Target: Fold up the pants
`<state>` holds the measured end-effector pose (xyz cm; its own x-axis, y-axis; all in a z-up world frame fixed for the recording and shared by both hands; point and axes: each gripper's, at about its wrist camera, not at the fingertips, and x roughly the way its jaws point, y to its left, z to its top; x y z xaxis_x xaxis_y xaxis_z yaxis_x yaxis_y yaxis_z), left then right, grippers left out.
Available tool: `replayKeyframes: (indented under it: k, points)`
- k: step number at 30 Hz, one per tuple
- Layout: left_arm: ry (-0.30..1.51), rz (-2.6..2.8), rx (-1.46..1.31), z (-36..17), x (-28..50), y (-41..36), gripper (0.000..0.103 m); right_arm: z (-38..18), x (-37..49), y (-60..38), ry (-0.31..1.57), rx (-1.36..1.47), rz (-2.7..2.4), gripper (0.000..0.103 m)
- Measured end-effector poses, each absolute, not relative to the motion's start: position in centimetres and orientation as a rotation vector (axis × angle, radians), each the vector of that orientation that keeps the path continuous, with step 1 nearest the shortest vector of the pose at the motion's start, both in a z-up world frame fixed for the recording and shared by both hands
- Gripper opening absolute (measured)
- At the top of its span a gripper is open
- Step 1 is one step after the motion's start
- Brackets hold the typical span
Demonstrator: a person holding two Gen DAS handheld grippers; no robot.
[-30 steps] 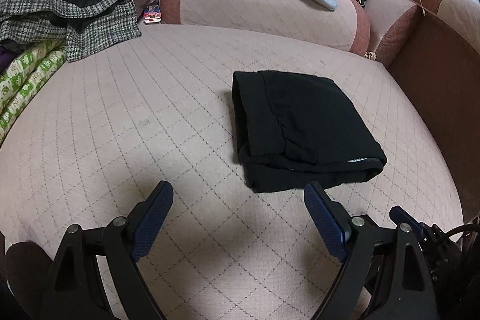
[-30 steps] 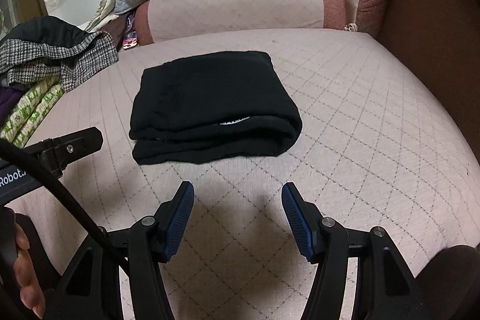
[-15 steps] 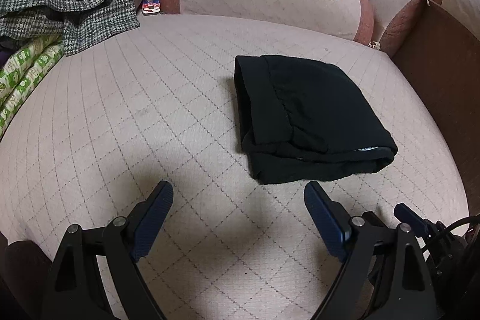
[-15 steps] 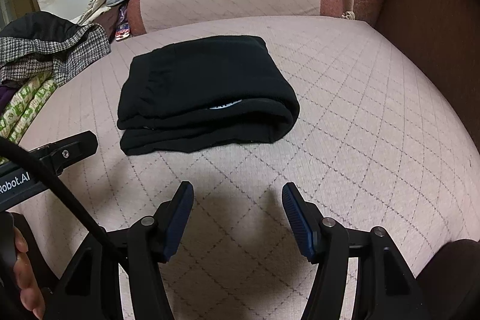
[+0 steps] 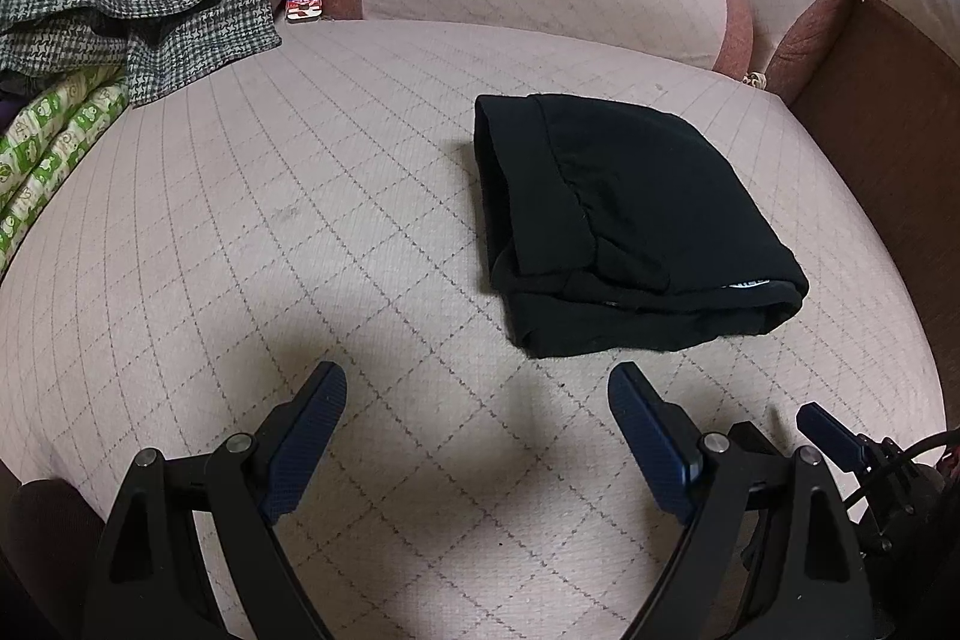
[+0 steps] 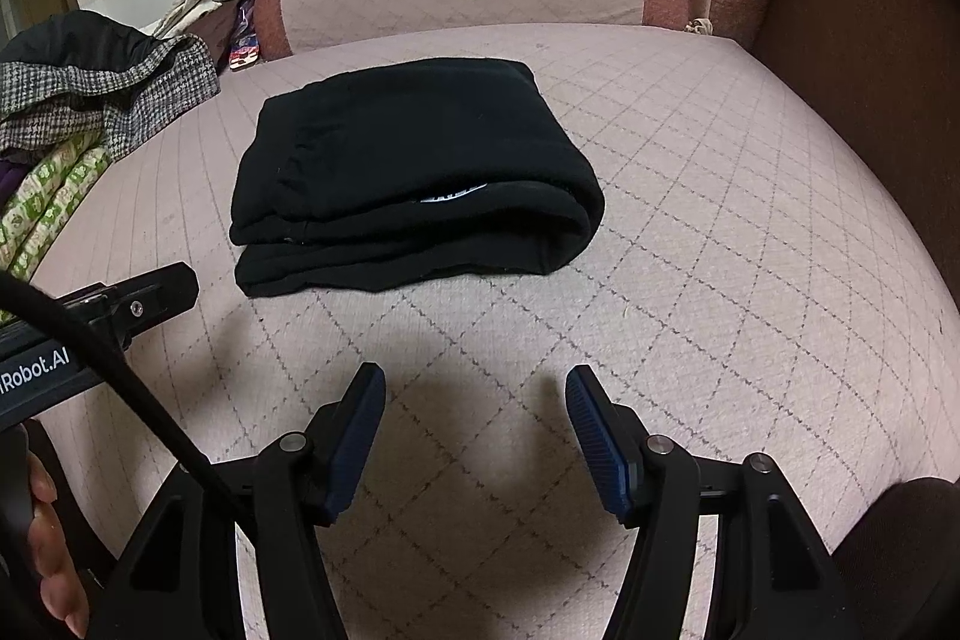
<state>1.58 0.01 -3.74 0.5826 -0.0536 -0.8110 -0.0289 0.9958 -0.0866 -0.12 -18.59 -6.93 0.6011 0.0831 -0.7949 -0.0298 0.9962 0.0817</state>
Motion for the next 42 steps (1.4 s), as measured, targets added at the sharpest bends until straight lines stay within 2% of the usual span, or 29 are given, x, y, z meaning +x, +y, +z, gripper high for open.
replayKeyframes:
  k: [15, 20, 22, 26, 33, 36, 38, 39, 42]
  points:
    - [0.960, -0.015, -0.104, -4.2, 1.8, 0.4, 0.088, -6.7, 0.2, -18.9, 0.917, 0.064, 0.060, 0.068]
    - [1.000, -0.161, -0.291, -4.1, 4.1, 2.6, 0.088, -3.0, 0.6, -21.3, 0.791, 0.108, 0.070, 0.068]
    - [1.031, -0.231, -0.394, -4.5, 6.0, 3.7, 0.088, -1.7, 1.7, -22.2, 0.760, 0.102, 0.063, 0.072]
    - [1.058, -0.258, -0.395, -5.1, 9.8, 4.0, 0.088, -0.2, 5.8, -24.7, 0.749, 0.150, 0.063, 0.072]
    - [1.148, -0.356, -0.459, -7.6, 14.7, 2.7, 0.088, -3.7, 15.9, -27.0, 0.909, 0.251, 0.195, 0.072]
    - [1.131, -0.362, -0.434, -8.0, 15.5, 1.7, 0.089, -6.0, 19.4, -27.0, 0.990, 0.326, 0.264, 0.072]
    - [1.125, -0.398, -0.443, -8.1, 16.2, 1.0, 0.093, -7.6, 21.2, -26.7, 1.039, 0.377, 0.313, 0.072]
    - [1.126, -0.419, -0.464, -8.3, 16.6, 0.7, 0.102, -8.6, 22.1, -26.5, 1.074, 0.408, 0.348, 0.072]
    - [1.124, -0.425, -0.509, -8.7, 17.6, 0.3, 0.103, -10.0, 23.6, -25.8, 1.090, 0.471, 0.404, 0.074]
